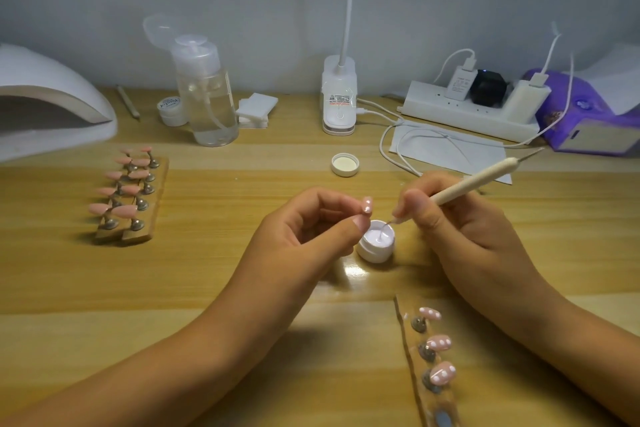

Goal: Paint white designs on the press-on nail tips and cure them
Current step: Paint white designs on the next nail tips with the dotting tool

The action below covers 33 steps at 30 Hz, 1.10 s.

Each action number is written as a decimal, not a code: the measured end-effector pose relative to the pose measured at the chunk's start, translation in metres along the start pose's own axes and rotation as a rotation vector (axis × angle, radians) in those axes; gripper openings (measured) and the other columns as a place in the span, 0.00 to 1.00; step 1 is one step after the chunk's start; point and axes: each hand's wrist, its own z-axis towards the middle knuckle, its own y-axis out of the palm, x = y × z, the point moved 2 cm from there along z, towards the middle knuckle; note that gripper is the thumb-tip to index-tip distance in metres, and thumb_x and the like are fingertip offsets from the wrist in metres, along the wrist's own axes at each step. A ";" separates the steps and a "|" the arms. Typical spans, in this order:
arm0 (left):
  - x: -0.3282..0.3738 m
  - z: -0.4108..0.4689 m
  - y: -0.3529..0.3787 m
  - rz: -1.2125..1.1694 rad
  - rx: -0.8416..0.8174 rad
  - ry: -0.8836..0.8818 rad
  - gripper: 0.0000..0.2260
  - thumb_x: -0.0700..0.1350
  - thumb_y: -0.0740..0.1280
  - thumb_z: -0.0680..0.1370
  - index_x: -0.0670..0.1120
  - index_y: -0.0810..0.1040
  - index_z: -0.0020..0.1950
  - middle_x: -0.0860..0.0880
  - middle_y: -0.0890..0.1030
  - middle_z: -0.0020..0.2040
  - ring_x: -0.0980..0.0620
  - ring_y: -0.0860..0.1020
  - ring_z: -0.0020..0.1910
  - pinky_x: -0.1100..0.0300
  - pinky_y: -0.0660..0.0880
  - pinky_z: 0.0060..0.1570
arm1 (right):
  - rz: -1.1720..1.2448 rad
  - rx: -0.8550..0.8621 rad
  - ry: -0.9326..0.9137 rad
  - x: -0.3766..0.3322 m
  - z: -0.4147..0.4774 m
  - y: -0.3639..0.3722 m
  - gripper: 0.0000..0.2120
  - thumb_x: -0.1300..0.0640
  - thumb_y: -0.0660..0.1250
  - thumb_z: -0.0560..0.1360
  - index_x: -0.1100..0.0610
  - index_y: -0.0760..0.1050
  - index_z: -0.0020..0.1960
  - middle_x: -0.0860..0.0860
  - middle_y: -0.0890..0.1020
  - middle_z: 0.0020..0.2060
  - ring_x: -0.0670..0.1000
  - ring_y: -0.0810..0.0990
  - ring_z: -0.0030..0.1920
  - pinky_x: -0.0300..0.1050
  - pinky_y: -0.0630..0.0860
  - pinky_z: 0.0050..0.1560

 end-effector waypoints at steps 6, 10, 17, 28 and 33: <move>0.001 -0.001 0.001 -0.009 -0.035 0.005 0.05 0.44 0.73 0.71 0.55 0.84 0.42 0.54 0.84 0.39 0.62 0.79 0.38 0.72 0.73 0.40 | 0.345 0.175 0.091 -0.001 0.004 -0.009 0.08 0.50 0.66 0.73 0.55 0.74 0.46 0.46 0.79 0.36 0.45 0.78 0.40 0.39 0.76 0.48; 0.001 -0.001 0.003 -0.018 -0.061 0.006 0.05 0.43 0.73 0.70 0.54 0.84 0.41 0.53 0.85 0.40 0.62 0.79 0.37 0.72 0.73 0.40 | 0.492 0.185 0.134 0.002 0.002 -0.013 0.10 0.56 0.74 0.69 0.52 0.72 0.43 0.48 0.77 0.34 0.47 0.76 0.39 0.45 0.77 0.53; -0.001 -0.003 0.006 0.059 -0.162 0.015 0.05 0.42 0.72 0.71 0.52 0.84 0.42 0.52 0.85 0.42 0.60 0.80 0.40 0.71 0.73 0.40 | 0.756 0.044 0.184 -0.002 0.003 -0.008 0.08 0.59 0.67 0.68 0.52 0.70 0.33 0.48 0.70 0.26 0.45 0.69 0.28 0.48 0.80 0.47; -0.004 -0.002 0.005 0.077 -0.167 0.022 0.05 0.43 0.73 0.71 0.53 0.84 0.42 0.53 0.85 0.44 0.57 0.81 0.45 0.69 0.74 0.45 | 0.744 0.002 0.210 -0.008 0.001 -0.003 0.11 0.62 0.69 0.67 0.52 0.71 0.30 0.48 0.73 0.27 0.42 0.76 0.28 0.40 0.80 0.37; -0.004 -0.002 0.004 0.091 -0.167 0.031 0.04 0.43 0.73 0.71 0.53 0.84 0.42 0.53 0.85 0.42 0.60 0.81 0.42 0.71 0.74 0.43 | 0.754 -0.015 0.202 -0.009 0.000 -0.003 0.09 0.59 0.68 0.67 0.52 0.71 0.31 0.47 0.75 0.28 0.42 0.77 0.30 0.40 0.80 0.39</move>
